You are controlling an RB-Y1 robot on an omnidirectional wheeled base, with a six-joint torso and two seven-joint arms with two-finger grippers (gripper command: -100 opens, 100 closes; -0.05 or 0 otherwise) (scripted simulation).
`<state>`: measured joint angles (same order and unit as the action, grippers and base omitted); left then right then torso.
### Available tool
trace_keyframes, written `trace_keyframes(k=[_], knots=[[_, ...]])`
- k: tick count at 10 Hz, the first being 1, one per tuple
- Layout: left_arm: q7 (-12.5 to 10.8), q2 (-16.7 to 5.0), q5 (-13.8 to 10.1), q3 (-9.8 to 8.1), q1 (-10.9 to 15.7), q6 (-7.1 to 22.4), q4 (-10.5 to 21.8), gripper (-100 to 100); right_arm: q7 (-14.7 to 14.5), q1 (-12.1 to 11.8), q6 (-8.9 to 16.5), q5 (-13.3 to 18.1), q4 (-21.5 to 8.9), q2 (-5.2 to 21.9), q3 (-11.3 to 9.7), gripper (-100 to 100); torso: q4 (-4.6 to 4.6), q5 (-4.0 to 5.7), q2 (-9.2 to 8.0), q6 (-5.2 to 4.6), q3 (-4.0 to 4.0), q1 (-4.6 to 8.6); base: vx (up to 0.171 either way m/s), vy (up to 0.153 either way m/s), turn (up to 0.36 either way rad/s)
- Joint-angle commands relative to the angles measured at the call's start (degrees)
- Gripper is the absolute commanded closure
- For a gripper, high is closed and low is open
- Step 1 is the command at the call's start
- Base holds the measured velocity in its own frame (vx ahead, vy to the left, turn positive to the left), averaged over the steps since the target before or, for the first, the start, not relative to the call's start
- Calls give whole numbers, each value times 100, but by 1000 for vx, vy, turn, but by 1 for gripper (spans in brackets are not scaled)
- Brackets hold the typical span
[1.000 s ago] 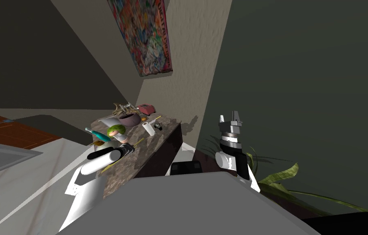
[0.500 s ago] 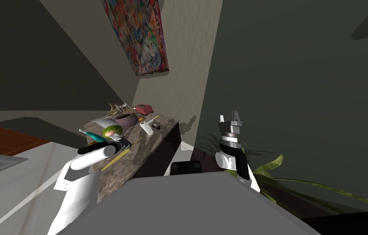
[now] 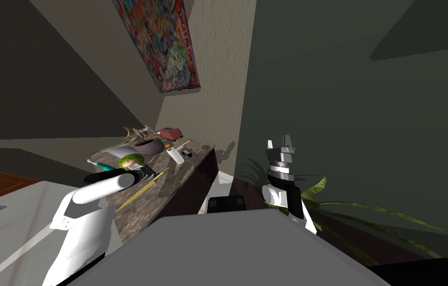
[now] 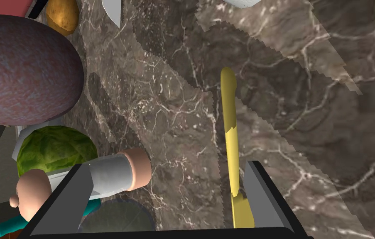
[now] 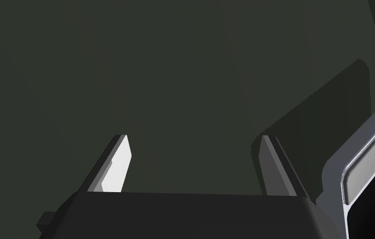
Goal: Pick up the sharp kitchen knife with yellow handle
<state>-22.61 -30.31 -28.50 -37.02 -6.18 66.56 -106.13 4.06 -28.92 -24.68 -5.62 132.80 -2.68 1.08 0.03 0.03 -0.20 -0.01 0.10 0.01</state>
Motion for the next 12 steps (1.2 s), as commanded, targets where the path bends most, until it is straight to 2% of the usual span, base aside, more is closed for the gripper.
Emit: trace_keyframes(k=[1,6,12], knots=[[-52,-158,-88,-40,28,204,33,-100,0,0,0,0,0,0,0,0,0,0,0,0,0,0,-73,-15,-109],[-254,-584,-425,-191,0,884,199,-100,0,-1,0,0,0,0,1,0,-2,-3,9,2,-5,-11,-48,-2,-109],[-557,-991,-948,-428,-183,1768,551,-100,0,-1,0,0,0,1,1,0,-5,-6,24,3,-13,-24,-15,25,-98]])
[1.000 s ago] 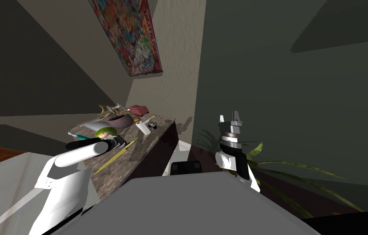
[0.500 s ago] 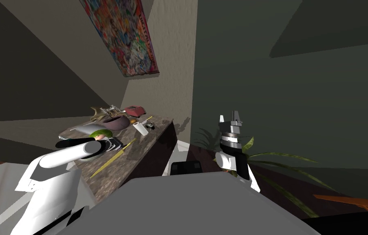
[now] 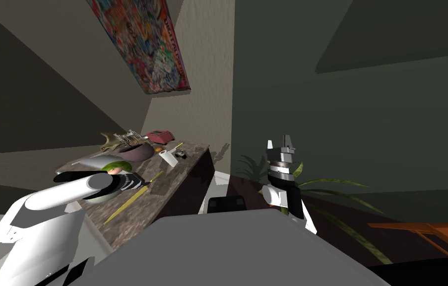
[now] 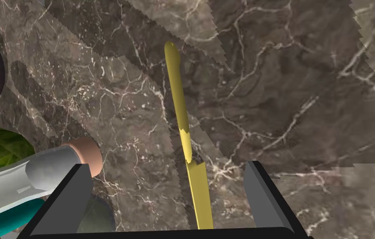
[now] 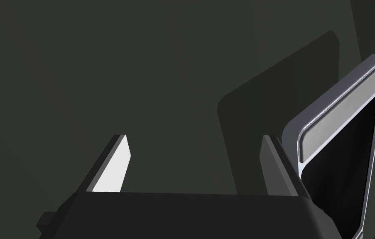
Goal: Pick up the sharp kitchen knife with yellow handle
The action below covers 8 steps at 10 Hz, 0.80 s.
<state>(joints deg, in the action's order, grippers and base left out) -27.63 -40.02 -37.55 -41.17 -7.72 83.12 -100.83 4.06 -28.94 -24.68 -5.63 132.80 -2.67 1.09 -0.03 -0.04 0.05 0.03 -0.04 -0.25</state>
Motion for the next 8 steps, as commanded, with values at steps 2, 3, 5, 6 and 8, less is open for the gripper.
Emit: trace_keyframes(k=[2,3,5,6,8], knots=[[-165,-120,-238,-100,-128,412,173,-100,0,0,0,0,0,0,0,0,-1,0,3,-1,-2,-1,7,42,-81],[-221,-163,-339,-144,-183,560,255,-100,0,0,0,0,0,0,0,0,-1,-1,5,0,-3,-2,20,50,-85],[-335,-234,-544,-234,-302,850,427,-100,0,0,0,0,0,0,0,0,-2,-2,7,0,-4,-6,17,61,-68],[-392,-263,-648,-279,-366,990,516,-100,0,0,0,0,0,0,0,0,-2,-3,9,0,-5,-10,29,78,-55],[-503,-305,-853,-370,-498,1256,696,-100,0,-1,0,0,0,0,0,0,-4,-4,16,0,-9,-11,40,64,-60]])
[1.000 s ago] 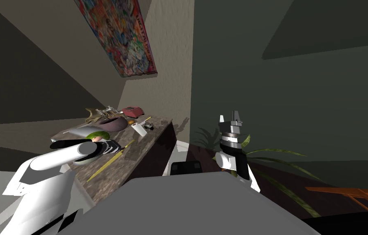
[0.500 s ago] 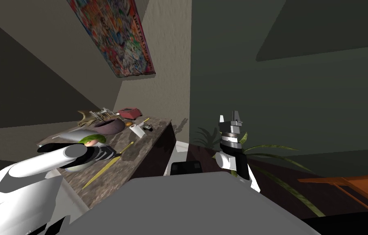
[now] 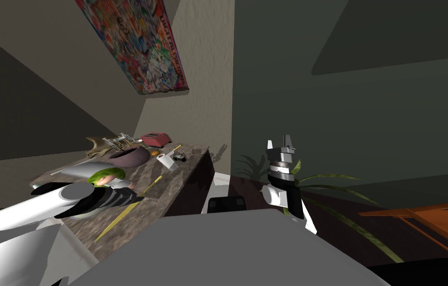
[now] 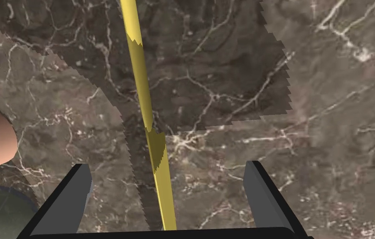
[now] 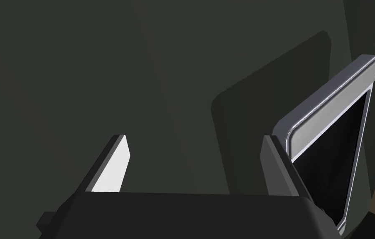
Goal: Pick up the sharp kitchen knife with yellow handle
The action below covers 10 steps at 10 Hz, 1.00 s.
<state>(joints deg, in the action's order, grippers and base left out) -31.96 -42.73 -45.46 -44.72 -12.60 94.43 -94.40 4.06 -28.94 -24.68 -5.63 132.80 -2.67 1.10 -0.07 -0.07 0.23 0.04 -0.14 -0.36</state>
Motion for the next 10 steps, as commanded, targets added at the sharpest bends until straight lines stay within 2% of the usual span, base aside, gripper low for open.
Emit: trace_keyframes(k=[1,7,8,9,10], knots=[[-123,-49,-161,-59,-76,247,140,-100,0,0,0,0,0,0,0,0,0,0,0,0,0,0,45,74,-34],[-421,-82,-720,-316,-472,895,643,-100,0,0,0,0,0,0,0,0,-1,-2,6,1,-3,-7,51,82,-31],[-394,-60,-650,-278,-432,808,566,-100,0,0,0,0,0,0,0,0,-2,-2,9,-1,-5,-8,28,38,-9],[-408,-63,-661,-281,-435,834,578,0,0,0,0,0,0,0,0,0,-1,1,1,-1,-1,9,5,8,-1],[-332,10,-575,-192,-397,651,710,-100,0,0,0,0,0,-1,0,0,1,4,-7,-1,4,22,-3,-5,-11]])
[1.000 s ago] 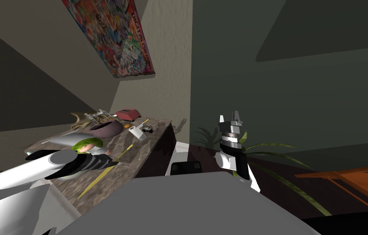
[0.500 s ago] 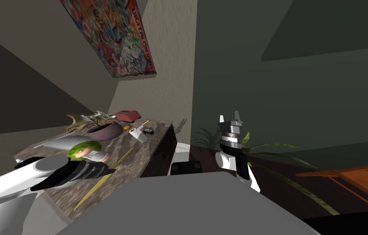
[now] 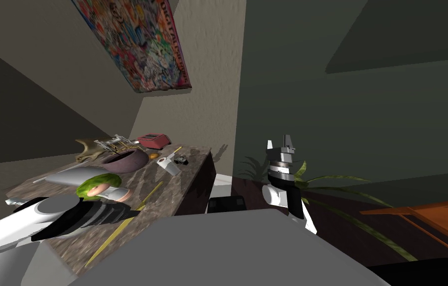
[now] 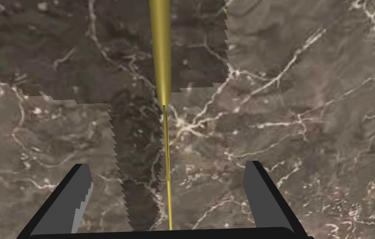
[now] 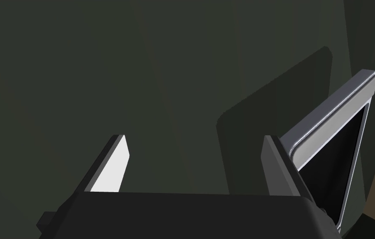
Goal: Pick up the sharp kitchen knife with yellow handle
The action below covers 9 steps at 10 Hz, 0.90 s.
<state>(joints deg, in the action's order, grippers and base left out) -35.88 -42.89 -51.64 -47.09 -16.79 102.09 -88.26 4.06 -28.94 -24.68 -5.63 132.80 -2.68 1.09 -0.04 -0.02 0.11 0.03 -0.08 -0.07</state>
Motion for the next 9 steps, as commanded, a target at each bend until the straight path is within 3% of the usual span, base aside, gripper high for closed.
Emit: trace_keyframes(k=[1,2,3,4,8,9], knots=[[89,55,75,80,37,-187,150,-100,0,0,0,0,0,0,0,0,0,0,0,0,0,0,-10,-10,-9],[134,99,126,133,59,-295,230,-100,0,0,0,0,0,0,0,0,1,1,-3,0,2,2,-10,-13,-8],[99,76,87,87,31,-209,164,-100,0,0,0,0,0,0,0,0,1,2,-5,1,3,4,-4,-6,-1],[113,79,92,92,32,-232,174,100,0,0,0,0,0,0,0,0,1,2,-4,1,2,3,0,0,0],[101,70,101,79,32,-251,169,100,0,0,0,0,0,0,0,0,-2,-9,0,-7,-1,-8,0,0,0],[101,69,101,79,32,-252,169,0,0,0,0,0,0,0,0,0,-2,-10,1,-7,-2,-10,0,0,0]])
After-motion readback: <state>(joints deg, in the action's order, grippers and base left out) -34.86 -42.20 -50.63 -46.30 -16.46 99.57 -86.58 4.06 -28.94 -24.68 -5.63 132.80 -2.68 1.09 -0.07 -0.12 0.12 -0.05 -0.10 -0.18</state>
